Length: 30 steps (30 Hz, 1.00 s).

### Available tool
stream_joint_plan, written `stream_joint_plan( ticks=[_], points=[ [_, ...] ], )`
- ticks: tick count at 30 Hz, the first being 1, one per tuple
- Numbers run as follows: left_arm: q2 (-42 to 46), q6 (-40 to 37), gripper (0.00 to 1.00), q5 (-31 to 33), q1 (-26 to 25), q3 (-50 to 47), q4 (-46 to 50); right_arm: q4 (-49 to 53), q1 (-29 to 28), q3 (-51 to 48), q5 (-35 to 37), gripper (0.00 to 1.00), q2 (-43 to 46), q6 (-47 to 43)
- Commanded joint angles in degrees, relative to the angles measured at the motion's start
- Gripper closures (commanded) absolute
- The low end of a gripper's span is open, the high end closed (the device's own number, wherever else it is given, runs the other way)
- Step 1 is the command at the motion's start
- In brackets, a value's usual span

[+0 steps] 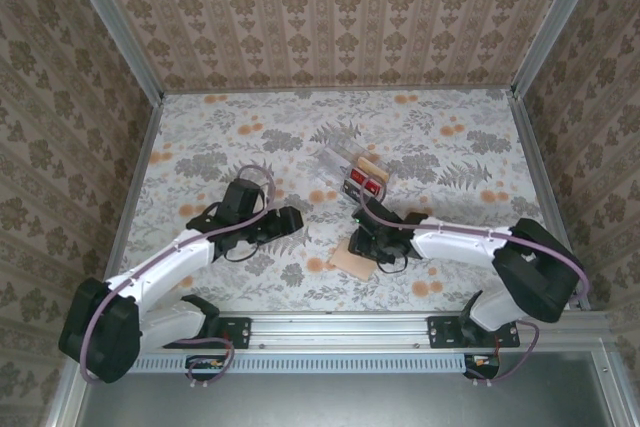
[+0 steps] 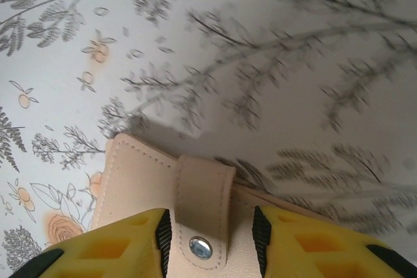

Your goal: Put the credit cards into the card holder

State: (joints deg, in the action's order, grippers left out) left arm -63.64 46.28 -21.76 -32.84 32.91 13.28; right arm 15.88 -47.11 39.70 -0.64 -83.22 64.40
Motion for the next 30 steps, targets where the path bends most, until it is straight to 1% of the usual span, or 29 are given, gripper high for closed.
stream_joint_plan(
  ticks=[1,4,9,12,15,20,23,27,30],
  points=[
    [1.2,0.5,0.28,-0.8,-2.1,0.3,0.3,1.8,-1.4,-3.4,0.8,0.57,3.1,5.8],
    [2.7,2.8,0.28,0.1,-4.7,-1.7,-1.0,3.4,-2.0,-4.9,-0.1,0.57,5.9,5.4],
    [4.5,6.7,0.29,1.4,-8.8,-4.5,-3.1,2.2,-4.3,-7.3,-1.9,0.58,6.7,5.1],
    [4.9,9.9,0.29,2.3,-12.2,-6.4,-6.5,2.3,-6.2,-7.3,-1.9,0.59,6.6,5.5],
    [3.9,12.6,0.30,3.1,-15.3,-7.2,-9.6,1.4,-7.3,-7.8,-2.1,0.64,6.6,6.5],
    [-1.1,15.8,0.32,3.6,-19.2,-7.4,-15.4,-3.5,-7.4,-9.7,-2.4,0.67,6.9,9.8],
    [-5.7,17.4,0.36,3.4,-21.1,-6.6,-19.1,-4.6,-7.4,-10.0,-1.6,0.71,6.9,11.7],
    [-9.8,18.7,0.41,3.0,-22.4,-5.6,-22.6,-5.0,-7.3,-10.7,-0.6,0.72,7.1,13.1],
    [-12.1,19.4,0.42,2.8,-22.8,-5.1,-23.7,-7.0,-7.3,-11.9,-0.6,0.72,7.0,14.4]
  ],
)
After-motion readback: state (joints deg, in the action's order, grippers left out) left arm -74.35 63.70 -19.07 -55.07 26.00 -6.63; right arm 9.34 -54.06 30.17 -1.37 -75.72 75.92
